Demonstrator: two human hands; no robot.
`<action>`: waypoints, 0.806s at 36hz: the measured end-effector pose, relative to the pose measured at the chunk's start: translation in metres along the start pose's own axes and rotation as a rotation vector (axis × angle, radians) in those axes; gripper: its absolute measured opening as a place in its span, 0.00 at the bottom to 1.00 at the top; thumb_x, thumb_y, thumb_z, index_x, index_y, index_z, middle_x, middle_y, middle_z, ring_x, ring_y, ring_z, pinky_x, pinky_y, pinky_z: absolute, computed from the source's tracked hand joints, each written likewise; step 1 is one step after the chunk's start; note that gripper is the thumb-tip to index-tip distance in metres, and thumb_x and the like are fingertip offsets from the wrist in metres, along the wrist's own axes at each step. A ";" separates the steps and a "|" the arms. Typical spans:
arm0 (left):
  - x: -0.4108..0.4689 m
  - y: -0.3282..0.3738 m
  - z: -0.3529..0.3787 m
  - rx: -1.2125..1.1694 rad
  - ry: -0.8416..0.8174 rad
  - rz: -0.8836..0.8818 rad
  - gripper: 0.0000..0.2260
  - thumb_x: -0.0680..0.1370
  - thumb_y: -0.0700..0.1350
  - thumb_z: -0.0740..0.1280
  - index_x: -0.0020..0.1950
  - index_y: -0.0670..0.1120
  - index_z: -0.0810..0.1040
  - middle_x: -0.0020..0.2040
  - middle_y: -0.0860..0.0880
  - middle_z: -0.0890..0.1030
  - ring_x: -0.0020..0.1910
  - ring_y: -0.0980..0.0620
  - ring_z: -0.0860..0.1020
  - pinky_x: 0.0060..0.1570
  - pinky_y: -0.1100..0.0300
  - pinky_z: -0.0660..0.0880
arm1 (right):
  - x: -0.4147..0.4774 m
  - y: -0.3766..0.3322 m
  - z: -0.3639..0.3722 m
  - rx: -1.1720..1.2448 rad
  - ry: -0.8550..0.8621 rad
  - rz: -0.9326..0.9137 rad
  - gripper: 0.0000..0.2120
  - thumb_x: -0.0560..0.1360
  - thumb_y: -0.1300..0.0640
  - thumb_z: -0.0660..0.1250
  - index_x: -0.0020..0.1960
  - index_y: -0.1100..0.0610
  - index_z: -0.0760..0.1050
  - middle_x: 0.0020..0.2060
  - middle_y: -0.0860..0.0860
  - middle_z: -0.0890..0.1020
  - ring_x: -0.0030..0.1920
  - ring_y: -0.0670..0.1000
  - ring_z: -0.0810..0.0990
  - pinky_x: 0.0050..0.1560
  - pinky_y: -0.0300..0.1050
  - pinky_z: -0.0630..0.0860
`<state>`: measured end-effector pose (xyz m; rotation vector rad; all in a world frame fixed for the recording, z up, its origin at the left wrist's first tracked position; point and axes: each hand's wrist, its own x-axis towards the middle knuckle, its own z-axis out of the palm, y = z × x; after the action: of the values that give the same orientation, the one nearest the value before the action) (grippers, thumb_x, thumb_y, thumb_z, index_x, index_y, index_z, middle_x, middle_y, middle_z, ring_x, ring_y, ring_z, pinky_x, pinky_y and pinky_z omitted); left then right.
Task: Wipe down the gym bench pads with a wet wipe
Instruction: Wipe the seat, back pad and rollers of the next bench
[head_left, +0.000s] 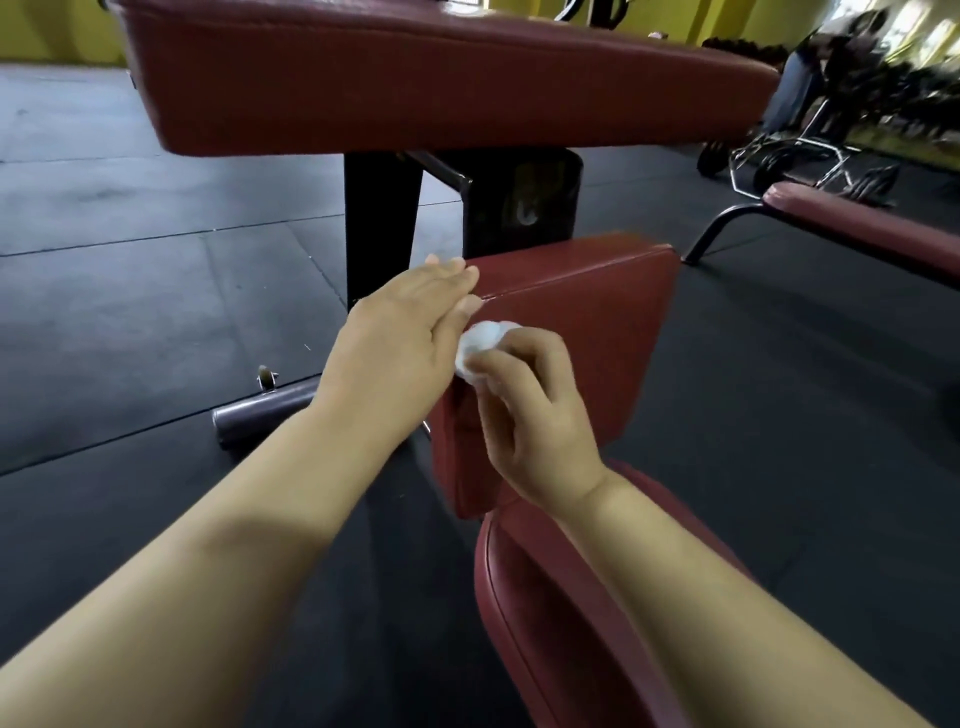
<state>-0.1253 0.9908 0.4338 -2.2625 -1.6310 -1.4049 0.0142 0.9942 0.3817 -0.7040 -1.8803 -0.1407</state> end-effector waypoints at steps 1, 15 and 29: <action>0.000 0.000 0.001 0.005 0.002 0.005 0.13 0.80 0.44 0.62 0.64 0.46 0.77 0.65 0.50 0.76 0.68 0.57 0.68 0.64 0.77 0.54 | 0.002 0.007 -0.004 -0.005 -0.013 -0.062 0.11 0.73 0.69 0.62 0.54 0.60 0.71 0.50 0.53 0.70 0.50 0.50 0.72 0.53 0.37 0.72; -0.005 0.011 0.011 0.053 0.062 -0.045 0.14 0.79 0.42 0.63 0.64 0.42 0.77 0.64 0.47 0.77 0.68 0.50 0.70 0.63 0.75 0.54 | 0.032 0.106 -0.038 -0.084 0.497 0.880 0.16 0.77 0.56 0.55 0.56 0.63 0.76 0.52 0.60 0.75 0.49 0.55 0.75 0.48 0.33 0.68; -0.006 0.012 0.014 0.067 0.059 -0.061 0.16 0.79 0.45 0.59 0.64 0.43 0.77 0.64 0.48 0.77 0.68 0.49 0.70 0.61 0.69 0.61 | -0.002 0.095 -0.031 -0.193 0.361 0.518 0.08 0.69 0.69 0.59 0.48 0.67 0.72 0.48 0.64 0.72 0.49 0.59 0.72 0.48 0.30 0.62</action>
<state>-0.1073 0.9871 0.4269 -2.1325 -1.7156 -1.3924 0.0898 1.0587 0.3718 -1.1910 -1.3064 -0.1075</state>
